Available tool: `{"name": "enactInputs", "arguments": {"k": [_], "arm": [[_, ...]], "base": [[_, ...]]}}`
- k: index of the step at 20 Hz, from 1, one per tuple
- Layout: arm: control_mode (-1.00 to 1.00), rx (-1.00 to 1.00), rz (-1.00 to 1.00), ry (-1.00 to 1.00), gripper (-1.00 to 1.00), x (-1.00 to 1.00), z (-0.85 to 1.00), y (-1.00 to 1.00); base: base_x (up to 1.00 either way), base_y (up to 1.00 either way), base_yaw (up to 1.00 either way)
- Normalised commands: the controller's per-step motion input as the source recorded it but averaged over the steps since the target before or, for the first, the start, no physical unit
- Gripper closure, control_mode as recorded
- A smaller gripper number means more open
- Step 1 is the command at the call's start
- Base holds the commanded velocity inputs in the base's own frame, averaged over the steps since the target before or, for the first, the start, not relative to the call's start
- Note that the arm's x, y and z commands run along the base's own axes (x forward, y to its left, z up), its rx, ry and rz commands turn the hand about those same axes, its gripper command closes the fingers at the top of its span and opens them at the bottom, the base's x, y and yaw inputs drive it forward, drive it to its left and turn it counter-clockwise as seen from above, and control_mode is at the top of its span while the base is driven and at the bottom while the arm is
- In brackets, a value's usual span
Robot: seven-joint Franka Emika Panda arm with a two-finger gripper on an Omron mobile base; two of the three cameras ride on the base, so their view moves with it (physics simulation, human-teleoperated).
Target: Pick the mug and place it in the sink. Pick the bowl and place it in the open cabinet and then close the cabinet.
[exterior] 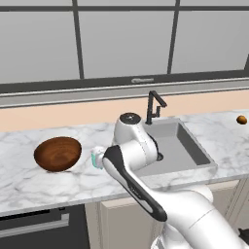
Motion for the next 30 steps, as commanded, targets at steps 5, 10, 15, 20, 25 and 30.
{"name": "enactInputs", "arguments": {"k": [5,10,15,20,25,30], "arm": [[-1.0,0.0,0.0,0.01,-1.0,0.29,-0.36,0.01],[-1.0,0.0,0.0,0.0,-1.0,0.34,-0.32,0.07],[-1.0,0.0,0.0,0.0,-1.0,0.23,-0.22,0.15],[-1.0,0.0,0.0,0.0,-1.0,0.17,-0.1,0.18],[-1.0,0.0,0.0,0.0,-1.0,0.23,-0.01,0.02],[-1.0,0.0,0.0,0.0,-1.0,0.24,0.0,0.0]], "base": [[0.0,0.0,0.0],[0.0,0.0,0.0],[0.0,0.0,0.0],[0.0,0.0,0.0],[0.0,0.0,0.0],[0.0,0.0,0.0]]}}
